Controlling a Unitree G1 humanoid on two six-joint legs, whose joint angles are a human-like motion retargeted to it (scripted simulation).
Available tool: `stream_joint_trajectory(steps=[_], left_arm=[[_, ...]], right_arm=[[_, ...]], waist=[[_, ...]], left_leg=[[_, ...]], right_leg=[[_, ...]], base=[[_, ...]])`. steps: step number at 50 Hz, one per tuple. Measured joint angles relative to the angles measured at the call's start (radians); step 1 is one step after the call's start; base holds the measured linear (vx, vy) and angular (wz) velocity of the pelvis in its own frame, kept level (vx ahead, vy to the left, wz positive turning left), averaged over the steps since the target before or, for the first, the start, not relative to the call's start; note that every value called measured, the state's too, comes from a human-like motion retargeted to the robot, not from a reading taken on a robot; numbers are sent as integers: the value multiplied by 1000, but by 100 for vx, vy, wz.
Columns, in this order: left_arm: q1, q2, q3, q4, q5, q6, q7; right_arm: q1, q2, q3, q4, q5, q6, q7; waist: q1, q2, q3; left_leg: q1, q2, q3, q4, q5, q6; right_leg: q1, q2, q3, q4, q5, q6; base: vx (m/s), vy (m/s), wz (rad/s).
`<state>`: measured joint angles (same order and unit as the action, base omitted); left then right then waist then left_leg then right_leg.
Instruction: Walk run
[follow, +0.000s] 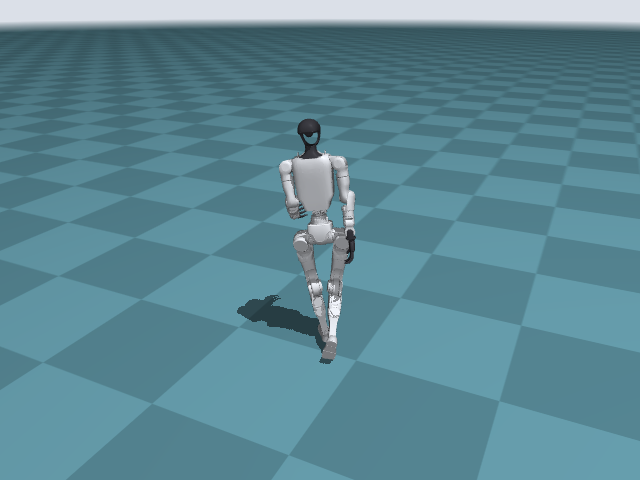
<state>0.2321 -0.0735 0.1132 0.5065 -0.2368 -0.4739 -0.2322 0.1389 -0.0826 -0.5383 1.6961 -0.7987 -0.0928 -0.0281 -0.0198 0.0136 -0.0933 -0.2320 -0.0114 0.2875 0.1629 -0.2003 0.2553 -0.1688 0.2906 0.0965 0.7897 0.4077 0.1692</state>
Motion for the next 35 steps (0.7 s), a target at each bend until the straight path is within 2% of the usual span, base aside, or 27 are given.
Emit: stream_joint_trajectory(steps=[2, 5, 10, 12, 13, 15, 17, 18, 20, 22, 23, 25, 27, 28, 29, 30, 32, 33, 35], left_arm=[[-15, 4, -22, -10, -4, -16, 15], [-25, 14, -61, -30, -14, -43, 26], [-43, 53, -88, -52, -14, -44, -8], [-49, 72, -88, -55, -11, -45, -19], [-50, 79, -85, -56, -8, -47, -24], [-48, 94, -67, -48, -2, -49, -33], [-42, 85, -52, -33, -1, -52, -36], [-34, 71, -47, -24, -4, -53, -31], [-8, 46, -52, -5, -19, -51, -14], [18, 22, -56, 19, -30, -46, -3], [25, 9, -49, 34, -30, -43, -7], [37, -16, -54, 62, -21, -36, -22], [36, -26, -66, 77, -21, -30, -18], [30, -28, -66, 81, -23, -29, -19], [23, -28, -63, 82, -22, -30, -27], [16, -29, -59, 81, -20, -31, -39], [4, -24, -49, 78, -13, -31, -62], [2, -25, -43, 74, -11, -29, -67], [-1, -29, -33, 67, -13, -25, -66]], right_arm=[[41, 6, -16, -4, 10, -2, 30], [95, 7, -27, -3, 59, -33, 38], [147, 27, -41, 4, 104, -32, 58], [148, 35, -33, 4, 108, -28, 70], [145, 37, -25, 4, 106, -27, 76], [128, 38, -1, 4, 97, -26, 90], [95, 27, 18, 4, 80, -20, 95], [73, 14, 26, 4, 69, -12, 90], [35, -11, 23, 4, 42, 9, 65], [6, -26, -1, -11, 21, 30, 23], [-10, -30, -11, -21, 20, 36, 0], [-41, -44, -32, -35, 55, 27, -31], [-82, -62, -30, -44, 112, 7, -25], [-105, -73, -22, -48, 141, 1, -12], [-132, -85, -16, -52, 162, -1, 1], [-159, -98, -10, -57, 180, 1, 14], [-216, -127, -4, -71, 180, 8, 29], [-243, -141, -1, -84, 165, 11, 29], [-287, -164, 0, -126, 119, 11, 26]], waist=[[-45, 39, 8], [-121, 84, 11], [-190, 44, 25], [-199, 28, 39], [-194, 26, 44], [-157, 20, 63], [-147, 8, 82], [-151, 0, 79], [-175, 3, 62], [-231, 37, 48], [-250, 62, 43], [-240, 89, 40], [-217, 89, 37], [-208, 78, 32], [-195, 64, 26], [-180, 49, 18], [-191, 42, 26], [-186, 35, 32], [-154, 21, 41]], left_leg=[[43, -1, -30, -16, -4, -11], [95, -28, -103, -41, -11, -16], [201, -131, -201, -60, -43, -26], [251, -149, -236, -63, -59, -41], [273, -147, -237, -66, -66, -51], [331, -84, -212, -51, -98, -113], [367, -96, -212, -31, -108, -129], [373, -140, -213, -35, -92, -111], [379, -166, -225, -24, -47, -118], [368, -130, -267, 40, 31, -166], [348, -105, -285, 91, 93, -198], [298, -87, -315, 224, 264, -281], [212, -89, -315, 392, 423, -419], [166, -90, -293, 478, 475, -487], [127, -68, -232, 547, 518, -512], [92, -34, -152, 607, 556, -517], [37, 102, 8, 719, 457, -399], [13, 135, 62, 748, 416, -362], [-54, 138, 110, 755, 362, -317]], right_leg=[[-60, -27, 15, -21, -86, -43], [-142, -155, -23, -155, -228, -114], [-186, -345, -28, -591, -298, -72], [-209, -353, 6, -726, -355, -43], [-219, -336, 67, -789, -384, -4], [-215, -250, 56, -868, -449, 93], [-216, -243, 43, -832, -429, 93], [-217, -267, 115, -804, -396, 93], [-216, -291, 148, -754, -338, 74], [-203, -295, 139, -718, -274, 39], [-194, -269, 200, -694, -309, -4], [-193, -263, 178, -643, -335, -60], [-154, -286, 127, -634, -370, -90], [-141, -330, 22, -634, -378, -97], [-128, -348, -11, -633, -387, -108], [-116, -355, -8, -633, -398, -121], [-80, -359, -54, -629, -412, -140], [-59, -366, -82, -635, -413, -144], [-19, -375, -125, -655, -408, -150]], base=[[85, 17, 155], [68, 18, 183], [63, -1, 160], [65, -11, 115], [82, -34, 58], [85, -64, 9], [77, -18, 39], [68, 31, 84], [59, 26, 150], [77, -10, 230], [96, -24, 211], [79, -17, 166], [71, -17, 132], [68, -19, 127], [55, -15, 124], [45, -16, 157], [53, -21, 189], [56, -21, 147], [44, -15, 79]])
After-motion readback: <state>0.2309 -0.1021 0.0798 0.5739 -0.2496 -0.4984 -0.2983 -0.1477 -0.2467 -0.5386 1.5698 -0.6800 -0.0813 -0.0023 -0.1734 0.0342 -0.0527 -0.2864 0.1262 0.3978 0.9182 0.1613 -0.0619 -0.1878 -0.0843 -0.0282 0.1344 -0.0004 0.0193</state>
